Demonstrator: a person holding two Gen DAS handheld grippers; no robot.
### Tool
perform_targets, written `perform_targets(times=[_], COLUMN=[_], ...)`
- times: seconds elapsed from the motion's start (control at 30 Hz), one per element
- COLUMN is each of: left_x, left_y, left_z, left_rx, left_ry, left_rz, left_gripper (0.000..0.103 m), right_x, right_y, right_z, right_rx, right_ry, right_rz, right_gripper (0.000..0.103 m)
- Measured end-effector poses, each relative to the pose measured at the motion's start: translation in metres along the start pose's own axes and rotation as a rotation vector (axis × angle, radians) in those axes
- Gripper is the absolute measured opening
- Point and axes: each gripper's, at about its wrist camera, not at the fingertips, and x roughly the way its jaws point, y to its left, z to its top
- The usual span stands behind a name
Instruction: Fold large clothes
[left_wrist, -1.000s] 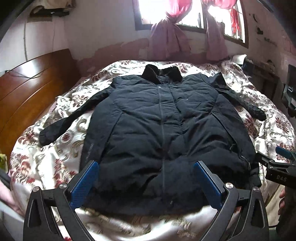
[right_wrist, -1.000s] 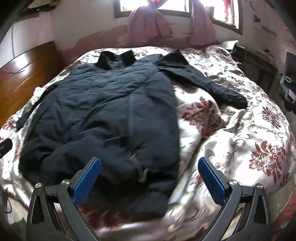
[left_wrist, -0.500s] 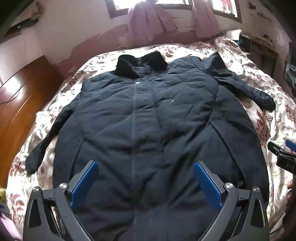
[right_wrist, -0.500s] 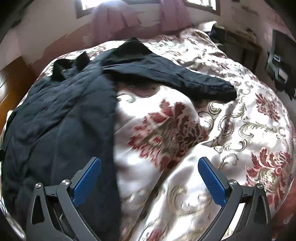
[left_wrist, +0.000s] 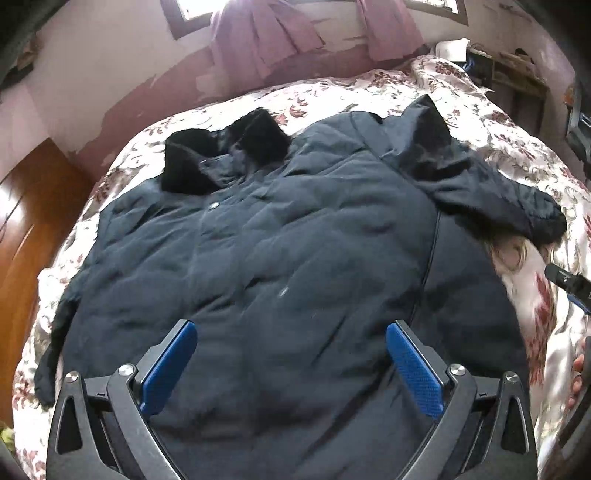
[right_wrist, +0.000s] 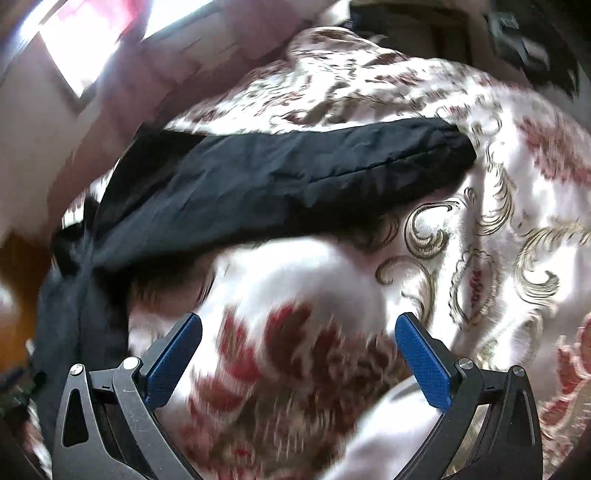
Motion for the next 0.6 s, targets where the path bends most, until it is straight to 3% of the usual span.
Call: perform_targets(times=[0.27,0.47,0.5,0.6], left_x=[0.037,0.056,0.058,0.062], left_y=[-0.027,-0.036,-0.037,-0.037], left_z=[0.032,0.036,0.037,0.036], left_rx=[-0.024,-0.068,-0.077,-0.089], left_ry=[-0.018,-0.038,-0.037,-0.038], left_rz=[-0.065,-0.1,-0.1,-0.101], left_gripper=[0.103,0.103,0.103,0.103], right_x=[0.026,0.033,0.035,0.044], right_y=[-0.041,-0.075,-0.082,-0.101], right_z=[0.036,0.049,0.052,0.062], right_rx=[0.176,0.286,0.314,0.391], right_ry=[-0.095,-0.156,-0.165,-0.173], right_rz=[0.115,0.121,0.127,0.136], right_gripper=[0.102,0.102,0.1,0.082])
